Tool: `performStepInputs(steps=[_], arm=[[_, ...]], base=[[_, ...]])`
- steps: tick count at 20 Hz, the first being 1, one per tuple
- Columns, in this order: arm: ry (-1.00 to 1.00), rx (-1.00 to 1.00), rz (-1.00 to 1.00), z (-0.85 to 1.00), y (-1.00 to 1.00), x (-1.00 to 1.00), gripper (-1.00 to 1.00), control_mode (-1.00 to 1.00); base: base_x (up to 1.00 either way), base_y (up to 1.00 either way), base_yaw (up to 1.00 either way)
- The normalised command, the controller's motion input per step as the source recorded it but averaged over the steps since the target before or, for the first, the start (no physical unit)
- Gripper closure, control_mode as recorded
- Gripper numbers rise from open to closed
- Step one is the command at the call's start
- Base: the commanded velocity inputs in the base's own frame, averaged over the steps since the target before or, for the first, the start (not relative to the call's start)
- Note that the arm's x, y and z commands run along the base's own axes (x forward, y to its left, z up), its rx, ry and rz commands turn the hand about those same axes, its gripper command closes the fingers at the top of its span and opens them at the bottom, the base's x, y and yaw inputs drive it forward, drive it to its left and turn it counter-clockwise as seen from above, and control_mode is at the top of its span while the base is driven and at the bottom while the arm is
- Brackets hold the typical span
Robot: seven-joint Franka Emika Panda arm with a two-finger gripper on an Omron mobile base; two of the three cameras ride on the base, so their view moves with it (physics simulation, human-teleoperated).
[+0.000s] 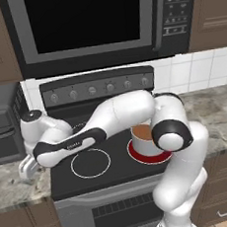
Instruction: Pick up the sugar cube(s) and place them in the saucepan with hot chocolate.
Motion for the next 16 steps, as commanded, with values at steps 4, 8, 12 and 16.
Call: performStepInputs(steps=[4,8,12,16], arm=[[0.00,0.00,-0.07,0.11,-0.61,-0.01,1.00,-1.00],[0.00,0.00,-0.08,0.29,-0.64,-0.01,1.00,-1.00],[0.00,0.02,-0.08,0.49,-0.60,0.00,1.00,-1.00],[0.01,0.03,-0.10,0.45,-0.73,-0.04,1.00,-1.00]], base=[[0.00,0.00,0.00],[0.00,0.00,0.00],[0.00,0.00,0.00],[0.00,0.00,0.00]])
